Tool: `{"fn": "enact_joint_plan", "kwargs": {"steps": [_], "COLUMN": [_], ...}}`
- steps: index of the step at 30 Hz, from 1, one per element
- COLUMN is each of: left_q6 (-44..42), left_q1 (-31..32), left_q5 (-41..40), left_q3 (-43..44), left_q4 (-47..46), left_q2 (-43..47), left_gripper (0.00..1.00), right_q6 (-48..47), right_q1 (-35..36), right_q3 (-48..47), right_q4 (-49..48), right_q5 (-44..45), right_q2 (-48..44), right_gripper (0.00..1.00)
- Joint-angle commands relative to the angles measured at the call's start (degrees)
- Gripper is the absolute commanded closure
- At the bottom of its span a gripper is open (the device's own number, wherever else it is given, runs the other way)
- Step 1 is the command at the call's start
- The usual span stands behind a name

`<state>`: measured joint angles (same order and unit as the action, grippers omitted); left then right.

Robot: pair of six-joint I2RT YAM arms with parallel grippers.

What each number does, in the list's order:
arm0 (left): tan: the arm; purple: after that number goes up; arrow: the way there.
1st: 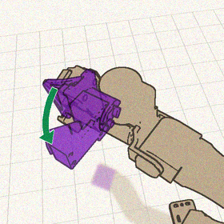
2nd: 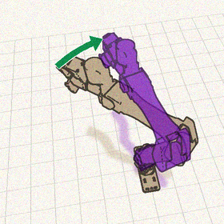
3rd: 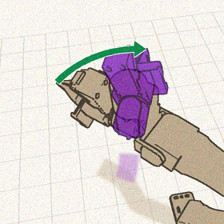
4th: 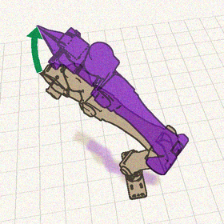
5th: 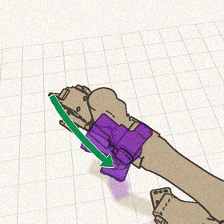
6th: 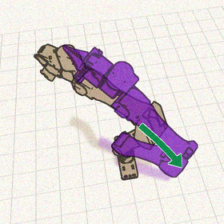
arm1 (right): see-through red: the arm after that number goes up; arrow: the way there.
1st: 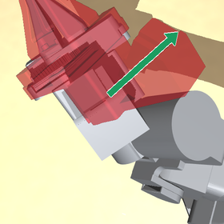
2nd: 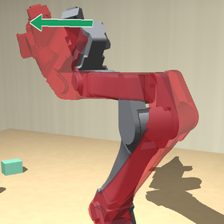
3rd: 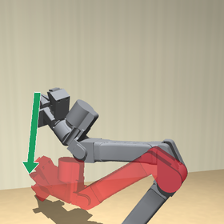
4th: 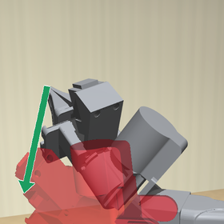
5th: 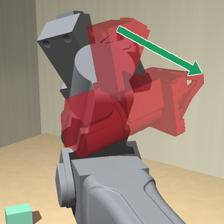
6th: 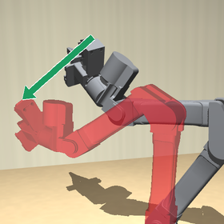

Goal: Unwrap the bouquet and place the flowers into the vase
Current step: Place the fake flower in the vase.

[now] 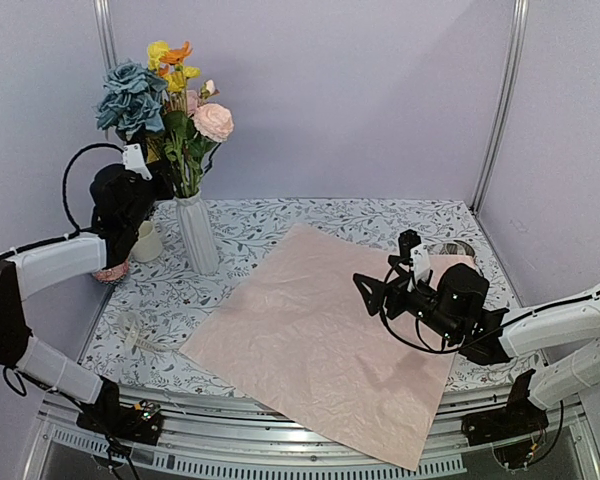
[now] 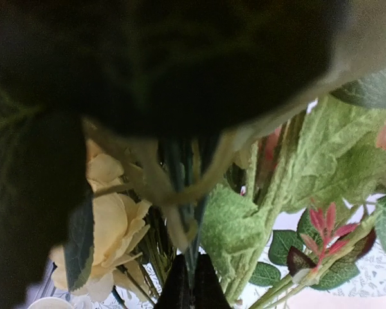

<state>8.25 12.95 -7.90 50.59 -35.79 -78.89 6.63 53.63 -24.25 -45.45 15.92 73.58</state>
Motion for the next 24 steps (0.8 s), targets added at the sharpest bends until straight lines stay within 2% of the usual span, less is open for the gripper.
{"fn": "enact_joint_plan", "kwargs": {"steps": [1, 24], "left_q6": [1.2, 4.8], "left_q1": [-0.5, -0.4], "left_q5": [1.2, 5.0], "left_q3": [0.9, -1.4], "left_q4": [3.9, 8.8], "left_q2": [-1.2, -5.8], "left_gripper": [1.00, 1.00], "right_q6": [-0.1, -0.1], "right_q1": [0.2, 0.3], "right_q3": [-0.7, -1.0], "right_q4": [-0.5, -0.2], "right_q5": [-0.4, -0.7], "right_q2": [0.6, 0.8], "right_gripper": [0.01, 0.01]}}
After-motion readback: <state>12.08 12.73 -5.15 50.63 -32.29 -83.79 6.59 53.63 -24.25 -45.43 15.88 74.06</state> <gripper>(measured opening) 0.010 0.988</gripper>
